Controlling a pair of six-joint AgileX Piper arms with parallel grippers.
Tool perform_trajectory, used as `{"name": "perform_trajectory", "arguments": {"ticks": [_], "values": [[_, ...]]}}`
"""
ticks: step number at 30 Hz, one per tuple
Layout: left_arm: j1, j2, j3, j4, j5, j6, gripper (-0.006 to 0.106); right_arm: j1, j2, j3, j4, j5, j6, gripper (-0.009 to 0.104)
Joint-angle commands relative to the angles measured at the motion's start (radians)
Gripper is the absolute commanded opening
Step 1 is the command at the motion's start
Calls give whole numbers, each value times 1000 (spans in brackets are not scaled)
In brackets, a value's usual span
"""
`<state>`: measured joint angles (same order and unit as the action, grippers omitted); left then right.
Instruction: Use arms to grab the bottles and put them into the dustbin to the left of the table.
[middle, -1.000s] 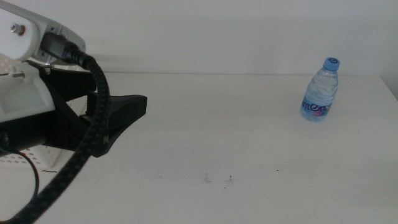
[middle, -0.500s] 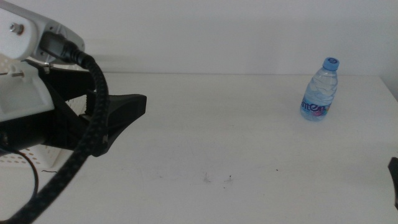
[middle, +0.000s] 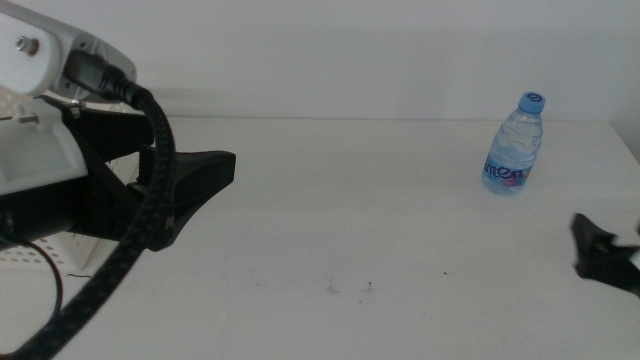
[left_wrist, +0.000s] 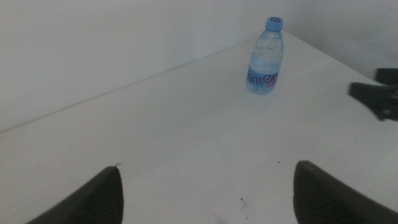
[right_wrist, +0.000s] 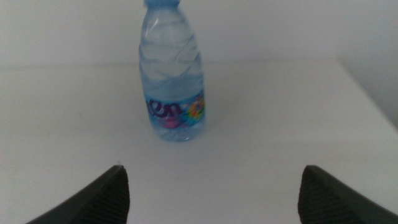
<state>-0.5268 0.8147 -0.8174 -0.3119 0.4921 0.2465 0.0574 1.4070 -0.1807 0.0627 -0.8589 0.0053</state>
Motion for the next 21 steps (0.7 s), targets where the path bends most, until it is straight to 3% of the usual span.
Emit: {"name": "perform_trajectory", "arguments": {"ticks": [1, 6, 12, 18, 21], "values": [[-1, -2, -7, 1, -13, -10, 94, -9, 105, -75, -36, -24, -5, 78], [-1, -2, -7, 1, -13, -10, 94, -9, 292, -226, -36, -26, -84, 78], [-1, -2, -7, 1, -13, -10, 94, -9, 462, -430, -116, 9, -82, 81], [-1, -2, -7, 1, -13, -10, 94, -9, 587, -590, -116, 29, -55, 82], [-1, -2, -7, 1, -13, -10, 94, -9, 643, -675, -151, 29, -42, 82]]}}
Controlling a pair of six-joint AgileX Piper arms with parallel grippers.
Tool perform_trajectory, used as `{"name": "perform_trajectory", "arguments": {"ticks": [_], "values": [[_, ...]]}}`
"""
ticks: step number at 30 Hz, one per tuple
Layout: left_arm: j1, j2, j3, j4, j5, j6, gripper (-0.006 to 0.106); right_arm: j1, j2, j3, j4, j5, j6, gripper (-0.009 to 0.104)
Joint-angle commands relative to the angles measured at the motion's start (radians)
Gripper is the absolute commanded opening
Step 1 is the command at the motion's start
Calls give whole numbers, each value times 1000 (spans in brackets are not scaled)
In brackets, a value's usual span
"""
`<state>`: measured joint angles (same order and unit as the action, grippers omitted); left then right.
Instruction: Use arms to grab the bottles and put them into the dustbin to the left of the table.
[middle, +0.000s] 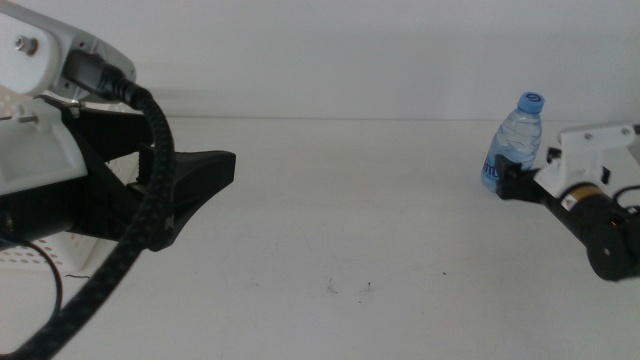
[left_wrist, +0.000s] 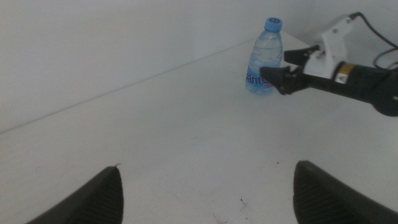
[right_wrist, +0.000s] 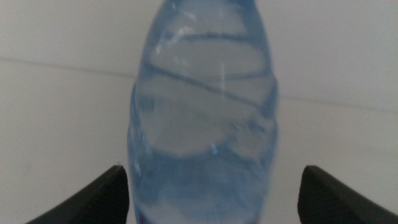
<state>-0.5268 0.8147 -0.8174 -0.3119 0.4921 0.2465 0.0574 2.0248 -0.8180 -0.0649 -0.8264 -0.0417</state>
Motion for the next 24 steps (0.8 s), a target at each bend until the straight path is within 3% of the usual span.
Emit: {"name": "perform_trajectory", "arguments": {"ticks": [1, 8, 9, 10, 11, 12, 13, 16, 24], "values": [[-1, -2, -7, 1, -13, -10, 94, -9, 44, -65, -36, 1, 20, 82], [-1, -2, -7, 1, -15, -10, 94, -9, 146, -213, -46, 103, 42, 77], [-1, -2, -7, 1, -15, -10, 94, -9, 152, -223, -49, 105, 42, 68], [-1, -2, -7, 1, -15, -10, 94, -9, 154, -230, -72, 105, 42, 51], [-1, -2, -7, 1, -15, -10, 94, -6, 152, -232, -112, 102, 50, 33], [-1, -2, -7, 1, -15, -10, 94, 1, 143, -232, -181, 93, 69, 8], [-1, -2, -7, 1, -15, -10, 94, 13, 130, -234, -239, 83, 100, 0], [-1, -2, -7, 1, -15, -10, 94, 86, 99, -258, -293, 76, 151, 9], [-1, -2, -7, 1, -15, -10, 94, 358, 154, -447, -297, 174, 180, 5]]}}
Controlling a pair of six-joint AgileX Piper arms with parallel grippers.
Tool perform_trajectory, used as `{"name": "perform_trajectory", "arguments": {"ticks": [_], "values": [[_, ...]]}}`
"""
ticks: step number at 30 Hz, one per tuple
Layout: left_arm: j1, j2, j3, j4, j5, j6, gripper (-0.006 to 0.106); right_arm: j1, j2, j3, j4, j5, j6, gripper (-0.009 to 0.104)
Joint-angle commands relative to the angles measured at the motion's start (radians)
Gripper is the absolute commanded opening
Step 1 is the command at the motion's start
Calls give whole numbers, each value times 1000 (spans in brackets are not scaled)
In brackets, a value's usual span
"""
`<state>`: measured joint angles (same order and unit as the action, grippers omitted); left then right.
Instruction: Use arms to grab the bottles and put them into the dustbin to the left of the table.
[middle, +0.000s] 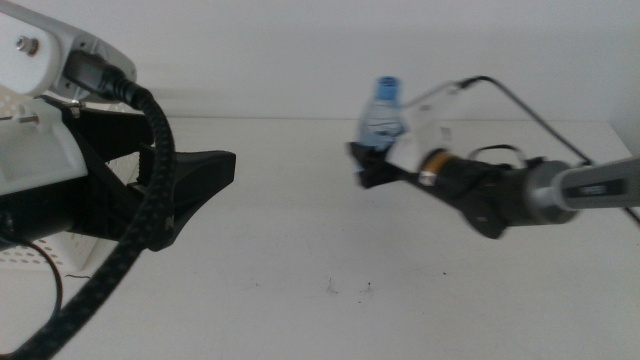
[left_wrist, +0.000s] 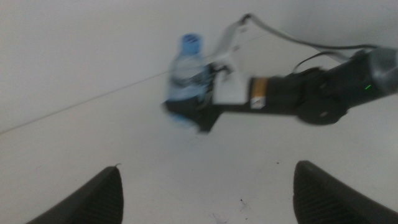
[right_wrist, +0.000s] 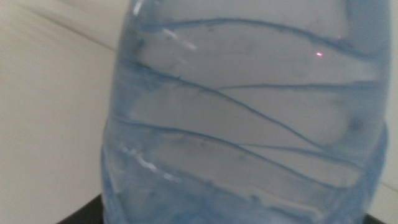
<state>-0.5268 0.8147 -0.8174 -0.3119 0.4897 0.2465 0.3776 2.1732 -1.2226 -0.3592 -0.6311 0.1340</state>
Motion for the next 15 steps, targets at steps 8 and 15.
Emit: {"name": "perform_trajectory", "arguments": {"ticks": [8, 15], "values": [[-1, -2, -7, 1, -13, -10, 94, 170, 127, -165, -4, 50, 9, 5], [-1, -2, -7, 1, -13, -10, 94, 181, 145, -165, -12, 60, 51, 31]]}}
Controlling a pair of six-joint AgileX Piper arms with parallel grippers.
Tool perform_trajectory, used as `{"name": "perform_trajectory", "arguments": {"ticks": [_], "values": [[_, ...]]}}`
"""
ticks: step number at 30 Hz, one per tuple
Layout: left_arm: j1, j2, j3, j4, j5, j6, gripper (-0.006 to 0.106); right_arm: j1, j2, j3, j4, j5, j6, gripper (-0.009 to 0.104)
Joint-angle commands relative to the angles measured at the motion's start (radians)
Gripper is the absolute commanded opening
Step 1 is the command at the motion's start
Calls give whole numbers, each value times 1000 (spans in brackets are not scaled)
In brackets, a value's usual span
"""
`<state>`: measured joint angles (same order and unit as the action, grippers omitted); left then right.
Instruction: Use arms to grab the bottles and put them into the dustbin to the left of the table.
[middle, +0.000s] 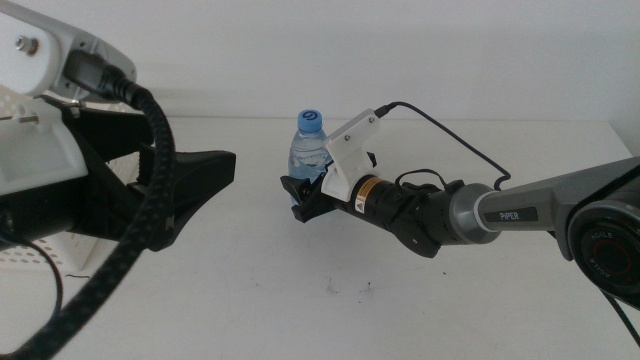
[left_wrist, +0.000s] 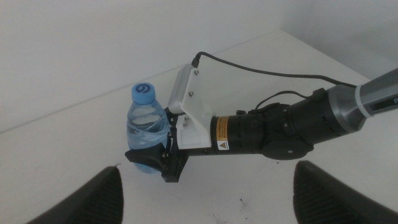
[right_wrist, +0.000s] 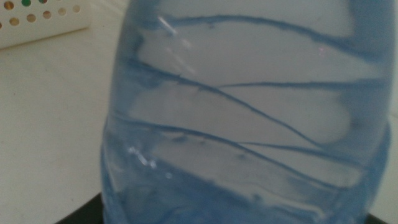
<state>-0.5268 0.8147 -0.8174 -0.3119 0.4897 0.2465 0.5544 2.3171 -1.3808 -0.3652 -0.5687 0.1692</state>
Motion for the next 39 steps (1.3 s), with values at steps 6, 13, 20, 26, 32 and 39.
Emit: {"name": "perform_trajectory", "arguments": {"ticks": [6, 13, 20, 26, 32, 39], "values": [[-1, -2, -7, 1, -18, -10, 94, 4, -24, 21, -74, -32, 169, 78], [-1, -2, -7, 1, -38, -10, 94, 4, -309, 442, -4, -105, 165, 85], [-1, -2, -7, 1, -52, -10, 94, 4, -851, 778, 27, 294, 384, 85], [-1, -2, -7, 1, -52, -10, 94, 4, -1310, 602, 421, 1022, -113, 85], [-1, -2, -7, 1, -52, -10, 94, 4, -1414, 380, 482, 1292, -230, 85], [-1, -2, -7, 1, -54, -10, 94, 4, -1414, 348, 492, 1212, -213, 84]]}}
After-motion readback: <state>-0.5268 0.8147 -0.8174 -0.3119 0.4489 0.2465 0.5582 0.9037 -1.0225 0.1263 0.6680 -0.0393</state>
